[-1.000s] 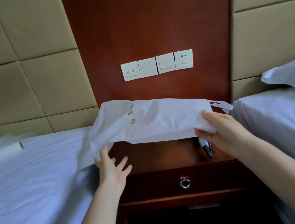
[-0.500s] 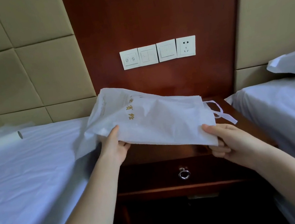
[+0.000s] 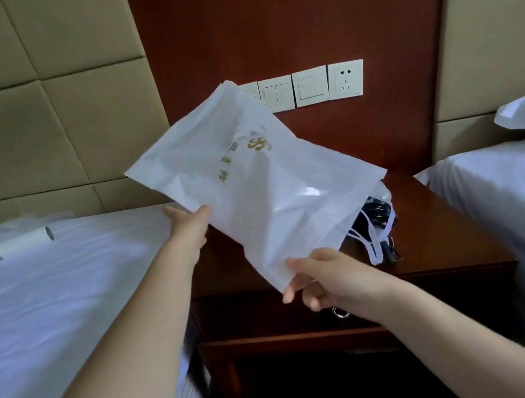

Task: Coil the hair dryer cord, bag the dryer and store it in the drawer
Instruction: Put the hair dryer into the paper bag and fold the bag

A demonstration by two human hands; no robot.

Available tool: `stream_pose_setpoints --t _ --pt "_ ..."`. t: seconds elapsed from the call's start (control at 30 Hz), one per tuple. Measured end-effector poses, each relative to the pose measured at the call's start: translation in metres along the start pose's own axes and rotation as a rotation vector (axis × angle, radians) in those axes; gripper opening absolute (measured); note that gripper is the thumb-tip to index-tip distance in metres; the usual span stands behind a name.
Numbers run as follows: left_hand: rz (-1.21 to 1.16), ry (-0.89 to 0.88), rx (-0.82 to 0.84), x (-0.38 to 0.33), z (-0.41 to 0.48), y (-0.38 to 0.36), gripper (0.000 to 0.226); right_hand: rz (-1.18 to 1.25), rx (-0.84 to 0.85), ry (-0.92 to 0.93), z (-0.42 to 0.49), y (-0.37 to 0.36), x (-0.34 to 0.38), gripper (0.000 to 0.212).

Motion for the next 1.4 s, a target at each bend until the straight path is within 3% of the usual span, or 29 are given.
stream_pose_setpoints --t 0.17,0.33,0.5,0.6,0.7,0.83,0.93,1.0,1.1,1.23,1.4 --pt "0.569 -0.209 0.008 0.033 -0.025 -0.008 0.071 -0.118 0.076 -0.15 0.015 -0.024 -0.019 0.035" --pt "0.65 -0.628 0.122 0.046 -0.059 -0.029 0.053 -0.055 -0.2 -0.076 0.014 0.011 -0.028 0.017" --pt "0.828 -0.825 0.25 0.059 -0.069 -0.066 0.049 0.044 -0.428 0.105 0.008 0.041 -0.034 0.021" --pt "0.896 -0.827 0.34 0.072 -0.066 -0.08 0.051 0.014 -0.463 0.218 0.013 0.052 -0.031 0.039" --pt "0.896 -0.772 0.419 0.092 -0.063 -0.083 0.052 0.036 -0.449 0.344 0.021 0.054 -0.024 0.025" --pt "0.851 -0.657 0.517 0.101 -0.056 -0.088 0.053 -0.02 -0.416 0.394 0.033 0.052 -0.023 0.063" --pt "0.63 -0.704 0.509 0.084 -0.061 -0.096 0.057 -0.083 -0.359 0.442 0.038 0.05 -0.026 0.071" --pt "0.434 -0.716 0.552 0.07 -0.07 -0.101 0.046 -0.097 -0.33 0.501 0.041 0.05 -0.025 0.073" --pt "0.153 -0.561 0.608 0.065 -0.073 -0.103 0.052 -0.096 -0.299 0.568 0.048 0.051 -0.023 0.065" --pt "0.093 -0.438 0.539 0.069 -0.068 -0.103 0.069 0.061 -0.15 0.435 0.063 0.045 -0.026 0.035" --pt "0.076 -0.312 0.445 0.07 -0.062 -0.091 0.048 0.111 -0.012 0.319 0.061 0.038 -0.039 0.056"
Point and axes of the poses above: each hand's wrist, its own z-axis towards the middle knuckle, its own y-axis out of the back of the hand, x = y × z, the point moved 2 cm from there along z, towards the middle knuckle, and after that the axes turned 5 degrees about z, right-handed, at the moved point
